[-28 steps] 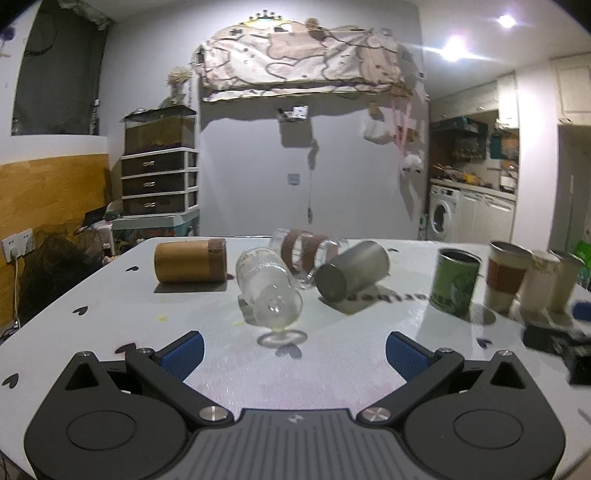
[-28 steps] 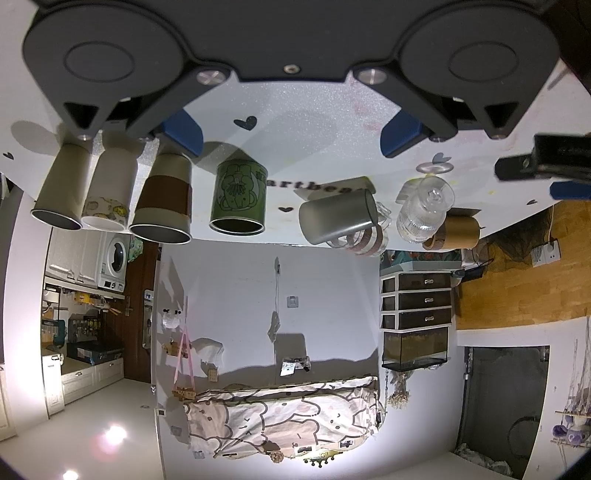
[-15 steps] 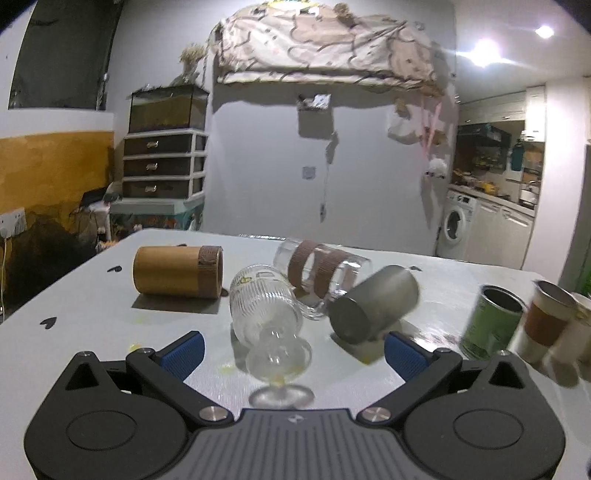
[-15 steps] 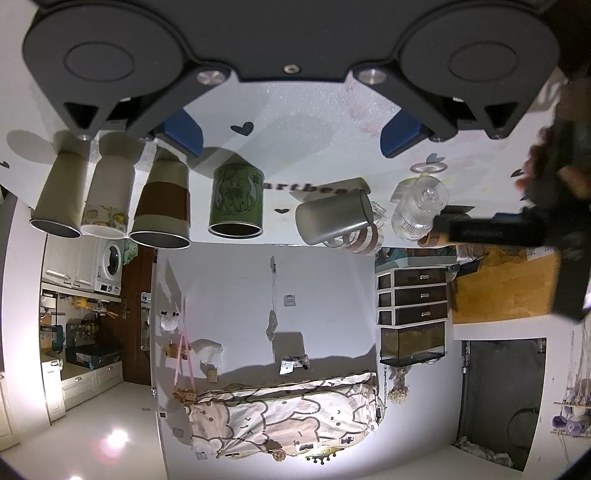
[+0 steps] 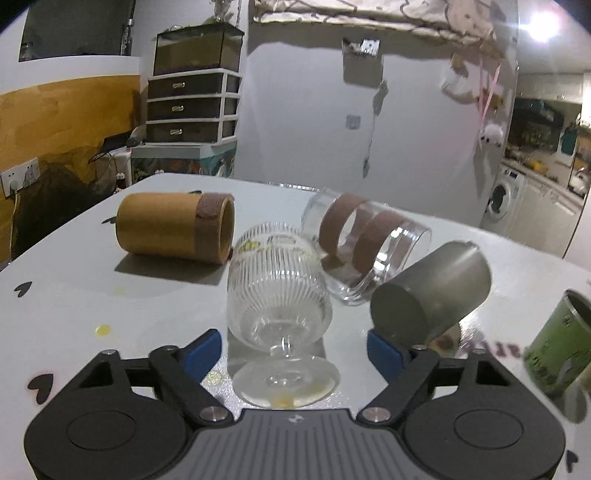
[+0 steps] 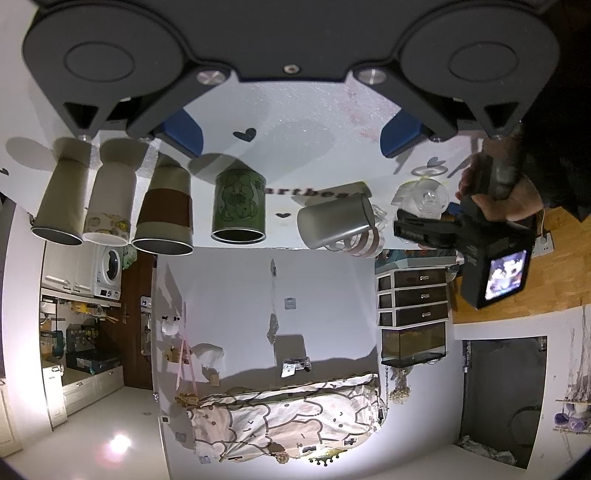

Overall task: Flip cup upright
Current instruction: 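Close the left tool on the glass stem and lift it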

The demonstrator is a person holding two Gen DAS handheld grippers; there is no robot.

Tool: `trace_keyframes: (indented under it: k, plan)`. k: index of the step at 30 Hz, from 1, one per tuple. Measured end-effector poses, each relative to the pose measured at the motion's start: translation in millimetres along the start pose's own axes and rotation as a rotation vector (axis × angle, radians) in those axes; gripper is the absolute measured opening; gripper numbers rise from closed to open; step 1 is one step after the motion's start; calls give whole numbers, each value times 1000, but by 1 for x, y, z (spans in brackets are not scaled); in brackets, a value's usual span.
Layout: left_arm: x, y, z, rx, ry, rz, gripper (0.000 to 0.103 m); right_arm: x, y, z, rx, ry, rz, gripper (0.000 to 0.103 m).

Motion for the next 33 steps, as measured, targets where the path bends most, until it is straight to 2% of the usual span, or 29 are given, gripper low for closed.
trace_keyframes:
  k: [2, 3, 11, 21, 26, 33]
  plan:
    - [2, 4, -1, 3, -3, -29, 62, 0, 0, 1, 0, 0, -1, 103]
    - [3, 5, -3, -1, -4, -36, 59, 0, 1, 1, -1, 0, -1, 103]
    - [18, -14, -9, 52, 44, -45, 58, 1, 1, 3, -1, 6, 2, 103]
    - [67, -86, -19, 228, 158, -41, 58, 0, 0, 1, -9, 10, 10, 103]
    - [96, -122, -9, 320, 233, -47, 58, -1, -1, 2, -1, 9, 13, 103]
    - [131, -162, 15, 485, 358, -70, 58, -2, 0, 3, -8, 14, 10, 103]
Point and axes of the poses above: each gripper's, at about its wrist camera, not at the fingertips, and y roughly the way its jaws point, z to its right, x to its underside, the point moved 3 cm from there along y, roughly the way its jaws point, and after that the axes turned 6 degrees about -y, right-handed, at the moved point
